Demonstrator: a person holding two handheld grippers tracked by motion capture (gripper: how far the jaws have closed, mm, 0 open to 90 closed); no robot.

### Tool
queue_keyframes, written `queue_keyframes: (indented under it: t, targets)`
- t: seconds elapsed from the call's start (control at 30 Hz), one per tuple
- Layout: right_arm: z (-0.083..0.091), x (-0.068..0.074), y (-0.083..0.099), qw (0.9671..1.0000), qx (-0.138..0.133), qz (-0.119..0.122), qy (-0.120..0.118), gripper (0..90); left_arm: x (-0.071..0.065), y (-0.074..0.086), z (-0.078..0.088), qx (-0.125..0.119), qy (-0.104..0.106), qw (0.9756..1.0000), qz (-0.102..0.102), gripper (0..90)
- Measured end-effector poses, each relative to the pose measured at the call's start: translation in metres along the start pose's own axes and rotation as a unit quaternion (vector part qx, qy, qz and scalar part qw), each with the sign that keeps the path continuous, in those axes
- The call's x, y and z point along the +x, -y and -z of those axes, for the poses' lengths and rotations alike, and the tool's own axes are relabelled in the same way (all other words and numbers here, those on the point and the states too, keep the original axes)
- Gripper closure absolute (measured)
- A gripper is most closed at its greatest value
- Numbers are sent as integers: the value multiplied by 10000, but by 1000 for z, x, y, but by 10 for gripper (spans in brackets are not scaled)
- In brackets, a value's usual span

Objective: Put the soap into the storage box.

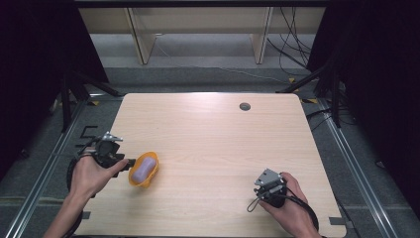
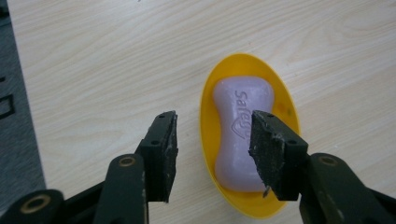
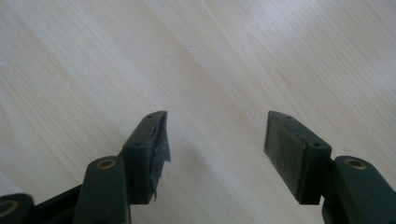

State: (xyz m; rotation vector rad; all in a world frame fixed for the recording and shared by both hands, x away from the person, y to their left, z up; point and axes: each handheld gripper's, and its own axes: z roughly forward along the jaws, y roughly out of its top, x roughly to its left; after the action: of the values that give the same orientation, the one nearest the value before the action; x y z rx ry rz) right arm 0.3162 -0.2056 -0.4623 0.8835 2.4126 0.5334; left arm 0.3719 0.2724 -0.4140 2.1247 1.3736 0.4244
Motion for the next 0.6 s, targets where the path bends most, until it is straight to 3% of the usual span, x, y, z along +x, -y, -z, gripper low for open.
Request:
queue_keyframes:
  t: [0.1, 0.13, 0.17, 0.23, 0.3, 0.4, 0.43, 0.6]
  targets:
    - [0, -1, 0, 10000, -4, 16, 32, 400, 4, 22, 1, -374, 121, 9991, -171, 480]
    - [0, -1, 0, 10000, -7, 15, 31, 400, 4, 30, 0, -608, 157, 9980, -124, 480]
    - [0, -1, 0, 10000, -16, 8, 48, 400, 6, 38, 1, -768, 145, 9966, -254, 481]
    - [0, -1, 0, 10000, -18, 5, 43, 400, 7, 46, 2, -906, 105, 9952, -345, 480]
    - [-1, -1, 0, 10000, -28, -3, 21, 400, 6, 63, -1, -1332, 40, 9910, -150, 480]
    - [0, -1, 0, 10000, -35, 1, 1, 400, 9, 83, -5, -1658, 143, 9860, 87, 480]
    - [1, 0, 0, 10000, -40, 5, 54, 400, 11, 96, -8, -1788, 207, 9829, 392, 482]
    - [0, -1, 0, 10000, -68, -6, 57, 400, 15, 103, -13, -1688, 151, 9840, 553, 463]
